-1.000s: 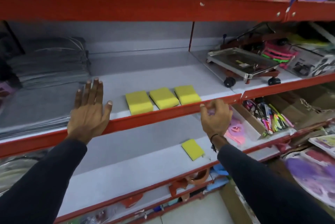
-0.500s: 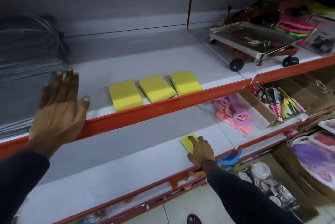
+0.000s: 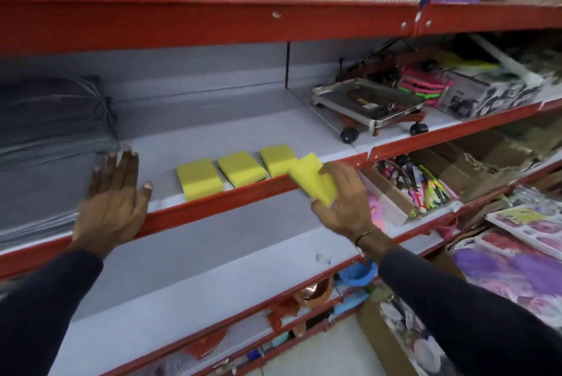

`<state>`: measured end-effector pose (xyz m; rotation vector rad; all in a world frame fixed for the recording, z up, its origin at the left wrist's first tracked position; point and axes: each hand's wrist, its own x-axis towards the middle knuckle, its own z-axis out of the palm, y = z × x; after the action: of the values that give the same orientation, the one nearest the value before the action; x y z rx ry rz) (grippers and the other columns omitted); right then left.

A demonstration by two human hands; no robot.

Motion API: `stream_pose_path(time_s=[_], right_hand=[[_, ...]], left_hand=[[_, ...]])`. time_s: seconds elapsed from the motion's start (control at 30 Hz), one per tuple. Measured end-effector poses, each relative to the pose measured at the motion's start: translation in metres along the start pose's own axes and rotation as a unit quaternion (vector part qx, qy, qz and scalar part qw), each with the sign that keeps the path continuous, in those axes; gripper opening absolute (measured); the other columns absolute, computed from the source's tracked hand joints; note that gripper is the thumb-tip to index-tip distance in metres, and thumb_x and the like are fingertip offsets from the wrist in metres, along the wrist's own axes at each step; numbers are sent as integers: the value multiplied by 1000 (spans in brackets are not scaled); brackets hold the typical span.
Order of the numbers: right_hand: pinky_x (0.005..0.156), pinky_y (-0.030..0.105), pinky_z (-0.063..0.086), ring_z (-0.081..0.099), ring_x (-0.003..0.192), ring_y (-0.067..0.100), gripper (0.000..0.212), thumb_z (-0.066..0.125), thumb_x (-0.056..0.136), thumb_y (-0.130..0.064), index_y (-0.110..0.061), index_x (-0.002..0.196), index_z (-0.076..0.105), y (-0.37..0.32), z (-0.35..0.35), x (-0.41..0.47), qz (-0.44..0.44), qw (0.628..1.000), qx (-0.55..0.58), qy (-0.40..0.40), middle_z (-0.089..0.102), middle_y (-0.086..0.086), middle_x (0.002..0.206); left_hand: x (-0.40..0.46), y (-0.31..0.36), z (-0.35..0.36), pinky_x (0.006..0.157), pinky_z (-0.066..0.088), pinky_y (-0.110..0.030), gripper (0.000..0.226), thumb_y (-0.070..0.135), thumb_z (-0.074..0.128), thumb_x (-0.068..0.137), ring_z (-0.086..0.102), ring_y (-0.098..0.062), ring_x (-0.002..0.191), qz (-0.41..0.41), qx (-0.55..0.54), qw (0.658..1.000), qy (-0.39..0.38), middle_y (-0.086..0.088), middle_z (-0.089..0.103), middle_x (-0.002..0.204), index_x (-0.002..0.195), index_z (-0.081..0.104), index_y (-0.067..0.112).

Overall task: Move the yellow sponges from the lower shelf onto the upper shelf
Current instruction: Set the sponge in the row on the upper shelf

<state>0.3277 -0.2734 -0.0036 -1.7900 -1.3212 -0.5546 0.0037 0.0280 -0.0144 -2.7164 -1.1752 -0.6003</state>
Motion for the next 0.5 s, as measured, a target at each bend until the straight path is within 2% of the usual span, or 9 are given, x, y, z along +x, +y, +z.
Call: stream_pose_path(time_s=[0.1,0.2,0.3,0.43,0.5], right_hand=[[85,38,47,55,97,30,44,66,77,-34,-9,113,58,11,-4,50,51,997,-61,-17,61,14,107],[82,45,51,59,95,39,48,61,79,-44,-17,118,52,24,12,85,153,970,-136,-130,61,19,112],[84,45,53,62,99,42,50,60,81,-49,-15,117,55,32,28,98,194,942,-168,-218,64,23,109],[81,42,53,63,95,39,47,54,88,-52,-13,113,63,37,39,92,188,942,-177,-214,68,21,101],[80,42,53,63,92,38,47,51,89,-52,-13,109,66,38,42,90,166,946,-200,-193,70,20,99]], left_hand=[[-2,-1,1,128,13,-56,74,46,13,103,16,-36,158,0,17,1000,-5,-18,18,171,162,16,2],[-2,-1,0,129,11,-53,75,48,13,101,13,-33,160,-13,10,1000,0,-14,14,172,162,15,4],[0,-1,2,130,8,-51,76,49,12,101,8,-29,161,-17,12,1000,11,-11,8,173,163,11,5],[0,3,-1,131,-2,-44,76,50,10,100,0,-24,161,-26,-6,1000,1,-6,0,173,163,5,8],[-1,4,-5,131,0,-44,76,48,12,100,5,-27,161,-31,-5,1000,-5,-9,6,173,163,9,6]])
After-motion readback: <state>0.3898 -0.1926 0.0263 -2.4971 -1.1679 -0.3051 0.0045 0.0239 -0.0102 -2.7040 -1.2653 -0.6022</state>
